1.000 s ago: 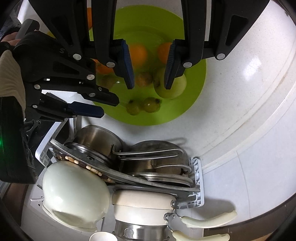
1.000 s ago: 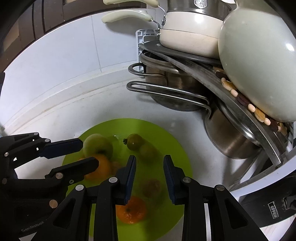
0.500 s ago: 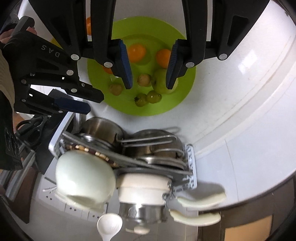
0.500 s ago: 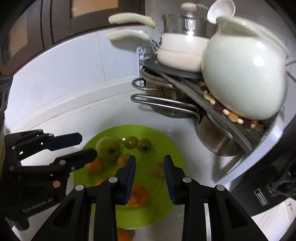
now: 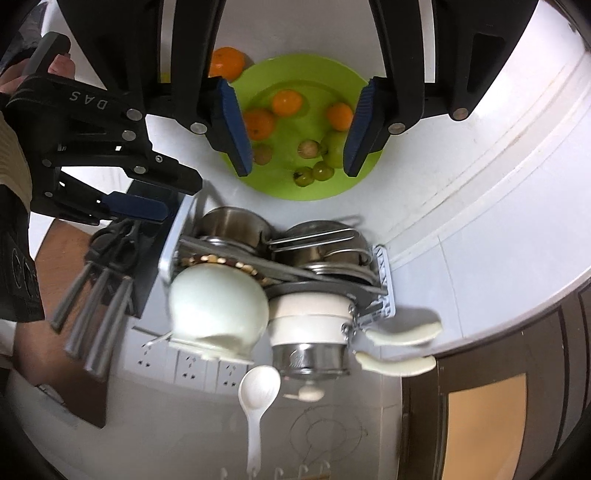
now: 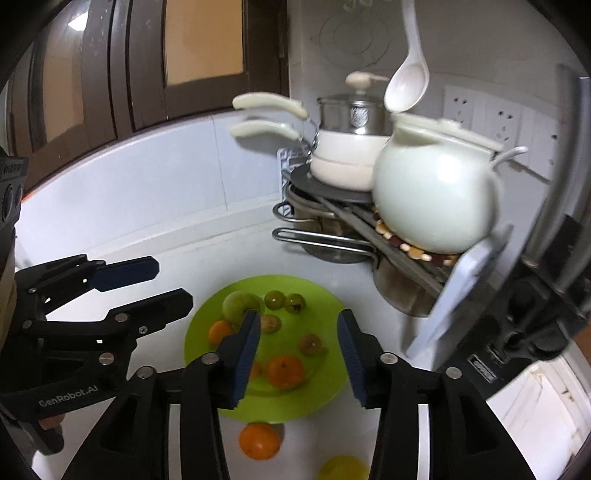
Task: Organize fruits
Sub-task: 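Raise both open tools away from the green plate, then move left tool toward the loose orange while right tool approaches the large yellow-green fruit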
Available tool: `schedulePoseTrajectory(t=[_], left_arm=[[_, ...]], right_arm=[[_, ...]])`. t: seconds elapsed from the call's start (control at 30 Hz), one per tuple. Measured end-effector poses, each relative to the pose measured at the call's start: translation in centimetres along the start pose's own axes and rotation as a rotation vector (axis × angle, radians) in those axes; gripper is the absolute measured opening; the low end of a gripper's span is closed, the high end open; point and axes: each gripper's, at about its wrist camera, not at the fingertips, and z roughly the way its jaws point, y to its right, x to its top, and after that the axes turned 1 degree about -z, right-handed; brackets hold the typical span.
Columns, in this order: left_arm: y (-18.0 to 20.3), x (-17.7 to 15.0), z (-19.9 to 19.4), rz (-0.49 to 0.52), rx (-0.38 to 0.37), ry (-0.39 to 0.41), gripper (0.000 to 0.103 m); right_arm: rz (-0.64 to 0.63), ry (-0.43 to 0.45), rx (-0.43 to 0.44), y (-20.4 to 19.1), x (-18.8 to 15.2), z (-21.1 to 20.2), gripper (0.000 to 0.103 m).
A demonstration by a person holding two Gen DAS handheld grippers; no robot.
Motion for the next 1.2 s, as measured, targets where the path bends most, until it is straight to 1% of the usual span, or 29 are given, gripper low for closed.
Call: schedulePoseTrajectory(t=[0.07, 0.13, 0.23, 0.43, 0.53, 0.7, 0.97, 1.13, 1.2], left_arm=[[0.4, -0.1, -0.9, 0.002, -0.007, 0.012, 0.056], [0.9, -0.3, -1.7, 0.009, -0.017, 0.023, 0.058], [1.6, -0.7, -2.5, 0.019, -0.024, 0.029, 0.061], [2.5, -1.8, -3.0, 0.025, -0.024, 0.022, 0.063], [2.9, -2.5, -3.0, 0.021, -0.032, 0.012, 0.065], [3.6, -3.7, -2.6, 0.035, -0.046, -0.008, 0.066], [5.0, -5.8, -1.7, 0.099, -0.029, -0.025, 0.066], [5.6, -6.9, -0.7, 0.119, -0.052, -0.052, 0.066], [5.8, -7.4, -0.1, 0.125, -0.057, -0.075, 0.066]], right_arm=[[0.001, 0.021, -0.015, 0.2, -0.3, -1.3, 0.053], [0.006, 0.04, -0.028, 0.4, -0.6, -2.3, 0.058], [0.014, 0.058, -0.048, 0.6, -1.2, -3.4, 0.063], [0.005, 0.076, -0.102, 0.6, -2.7, -5.0, 0.069], [0.002, 0.064, -0.116, 0.6, -3.6, -5.3, 0.069], [0.031, 0.028, -0.114, 1.1, -5.3, -5.2, 0.069], [0.095, -0.039, -0.109, 2.2, -8.3, -4.7, 0.069], [0.126, -0.09, -0.115, 2.9, -10.0, -3.8, 0.069], [0.138, -0.108, -0.117, 3.1, -10.6, -3.5, 0.069]])
